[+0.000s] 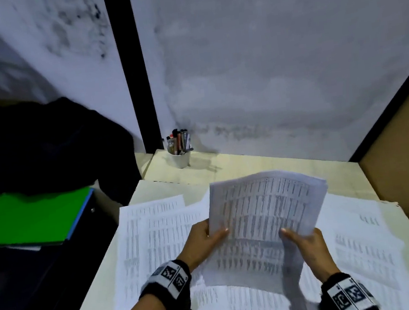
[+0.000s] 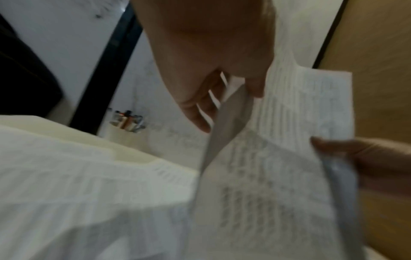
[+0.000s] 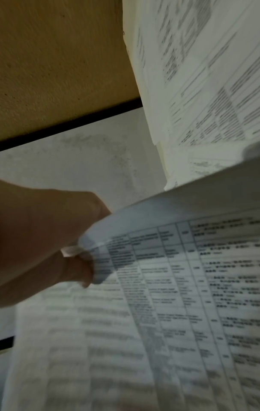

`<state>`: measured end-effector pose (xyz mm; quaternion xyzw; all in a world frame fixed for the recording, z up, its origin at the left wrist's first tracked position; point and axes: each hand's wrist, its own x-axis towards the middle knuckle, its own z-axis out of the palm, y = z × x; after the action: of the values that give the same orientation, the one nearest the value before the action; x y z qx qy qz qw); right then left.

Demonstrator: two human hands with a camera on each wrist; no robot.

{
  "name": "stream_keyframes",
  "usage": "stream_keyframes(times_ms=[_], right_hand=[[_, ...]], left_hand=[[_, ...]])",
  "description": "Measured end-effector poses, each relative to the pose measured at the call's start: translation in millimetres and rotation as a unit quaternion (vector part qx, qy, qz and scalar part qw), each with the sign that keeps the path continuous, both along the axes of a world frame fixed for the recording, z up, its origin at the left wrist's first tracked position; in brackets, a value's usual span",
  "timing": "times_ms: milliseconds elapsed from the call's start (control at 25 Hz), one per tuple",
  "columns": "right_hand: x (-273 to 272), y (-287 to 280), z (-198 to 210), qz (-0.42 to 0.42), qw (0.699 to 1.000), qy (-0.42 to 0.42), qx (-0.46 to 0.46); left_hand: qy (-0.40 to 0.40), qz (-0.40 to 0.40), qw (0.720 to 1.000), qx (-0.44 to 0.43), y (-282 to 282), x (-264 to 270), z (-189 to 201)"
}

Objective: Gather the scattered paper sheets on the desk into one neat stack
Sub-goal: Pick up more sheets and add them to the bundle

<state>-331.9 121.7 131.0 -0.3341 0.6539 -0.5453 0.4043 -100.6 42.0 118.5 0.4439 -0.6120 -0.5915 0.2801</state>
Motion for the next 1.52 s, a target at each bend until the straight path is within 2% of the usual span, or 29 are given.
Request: stream_keyframes(times_ms=[80,120,200,240,280,320,400,520,680,880,960,1040,1120,1200,1320,1400,1520], right_hand=[[-3,-10,1,-0.028,0.999,0.017,0.008],[-5,-14,0,-0.036,0.999,0.023,0.010],[-8,-21,-3,-0.040,0.998,0.035,0.018],[-8,-23,-4,-0.043,0.998,0.042,0.027],[-7,-24,-6,-0.047,0.997,0.047,0.037],[-4,-26,-7,-0.055,0.996,0.050,0.044],[2,-28,-8,-0.074,0.995,0.055,0.045],[9,-30,-10,-0.082,0.994,0.060,0.050],[6,-32,-11,-0.090,0.992,0.066,0.064],[0,-30,-13,-0.107,0.989,0.069,0.072],[-3,-29,-14,-0.112,0.989,0.066,0.074],[-5,-28,-16,-0.116,0.988,0.063,0.077],[-2,-26,-16,-0.116,0.988,0.061,0.080],[-2,-23,-14,-0.122,0.987,0.067,0.080],[-10,-17,-6,-0.142,0.985,0.062,0.076],[-14,-11,-4,-0.156,0.984,0.052,0.073],[-14,-5,-8,-0.160,0.982,0.059,0.085]], left_hand=[[-0.127,0.036,0.990,-0.042,-14,38,-30],[-0.214,0.093,0.971,-0.045,-21,63,-47],[-0.378,0.216,0.900,0.025,-28,113,-79],[-0.428,0.257,0.862,0.083,-28,131,-89],[-0.457,0.279,0.835,0.125,-25,143,-95],[-0.476,0.283,0.820,0.146,-22,148,-98],[-0.493,0.276,0.812,0.147,-20,143,-104],[-0.468,0.297,0.816,0.166,-27,128,-109],[-0.345,0.298,0.870,0.187,-39,128,-117],[-0.247,0.295,0.913,0.140,-50,131,-110],[-0.205,0.253,0.934,0.147,-48,121,-110],[-0.196,0.188,0.949,0.159,-37,101,-116],[-0.219,0.147,0.951,0.161,-27,79,-126],[-0.194,0.135,0.957,0.167,-24,68,-131],[-0.146,0.186,0.959,0.154,-28,70,-127],[-0.162,0.205,0.954,0.150,-24,66,-127],[-0.198,0.154,0.955,0.160,-14,45,-133]])
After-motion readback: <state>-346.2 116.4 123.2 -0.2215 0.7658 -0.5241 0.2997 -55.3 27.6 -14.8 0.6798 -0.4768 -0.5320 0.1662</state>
